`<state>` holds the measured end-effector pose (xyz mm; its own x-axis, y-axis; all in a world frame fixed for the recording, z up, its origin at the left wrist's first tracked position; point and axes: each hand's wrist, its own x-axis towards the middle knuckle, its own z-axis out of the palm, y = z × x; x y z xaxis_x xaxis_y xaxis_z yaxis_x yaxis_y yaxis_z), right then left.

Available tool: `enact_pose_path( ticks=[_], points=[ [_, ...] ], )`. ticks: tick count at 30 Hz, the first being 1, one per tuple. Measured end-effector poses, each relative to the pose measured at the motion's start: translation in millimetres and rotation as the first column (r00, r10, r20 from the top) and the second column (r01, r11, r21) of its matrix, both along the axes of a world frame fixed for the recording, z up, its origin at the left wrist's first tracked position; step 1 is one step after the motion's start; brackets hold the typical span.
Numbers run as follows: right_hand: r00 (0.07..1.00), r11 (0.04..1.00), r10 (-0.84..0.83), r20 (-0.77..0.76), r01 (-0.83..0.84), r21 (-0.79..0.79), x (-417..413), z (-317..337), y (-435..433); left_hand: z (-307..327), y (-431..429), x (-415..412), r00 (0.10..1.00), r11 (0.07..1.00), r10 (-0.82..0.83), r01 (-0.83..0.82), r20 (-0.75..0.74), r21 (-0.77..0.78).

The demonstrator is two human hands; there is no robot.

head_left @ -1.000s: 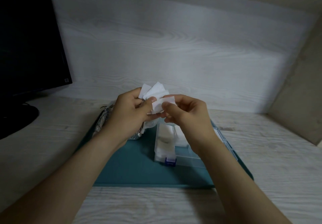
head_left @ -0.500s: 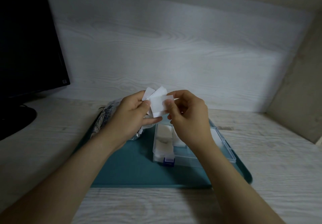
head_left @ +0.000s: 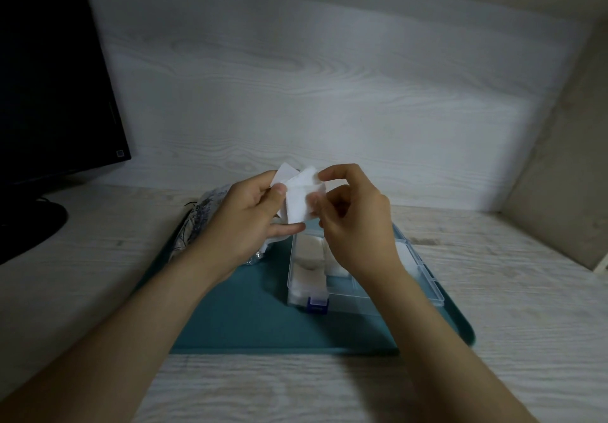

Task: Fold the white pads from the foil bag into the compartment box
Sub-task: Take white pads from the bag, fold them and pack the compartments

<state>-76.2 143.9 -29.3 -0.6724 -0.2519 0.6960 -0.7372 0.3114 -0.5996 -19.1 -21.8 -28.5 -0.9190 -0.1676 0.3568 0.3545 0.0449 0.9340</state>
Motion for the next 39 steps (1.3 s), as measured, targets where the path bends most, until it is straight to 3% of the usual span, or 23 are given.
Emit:
enact_pose_path(
  ticks=[6,17,22,26,39],
  points=[
    [0.996,0.998,-0.056,-0.070,0.058,0.028,2.4,-2.3,-3.6,2.0,1.1,2.8,1.000,1.000,-0.016,0.016,-0.010,0.006],
    [0.997,0.998,-0.040,-0.062,0.044,0.050,3.3,-1.0,-4.0,2.9,1.3,2.9,1.000,0.999,0.028,-0.029,0.009,0.030],
    [0.977,0.998,0.044,0.210,-0.033,-0.056,3.9,3.9,-1.6,5.0,0.8,3.4,0.996,0.993,0.087,-0.086,-0.017,0.076],
    [0.935,0.980,0.114,0.336,-0.050,-0.195,-0.7,5.9,0.8,5.5,1.8,2.8,0.995,0.988,0.103,-0.101,-0.010,0.118],
    [0.825,0.926,0.324,0.463,-0.177,-0.332,6.6,16.6,10.2,5.4,1.4,-0.9,0.994,0.976,0.102,-0.094,-0.030,0.196]
  ],
)
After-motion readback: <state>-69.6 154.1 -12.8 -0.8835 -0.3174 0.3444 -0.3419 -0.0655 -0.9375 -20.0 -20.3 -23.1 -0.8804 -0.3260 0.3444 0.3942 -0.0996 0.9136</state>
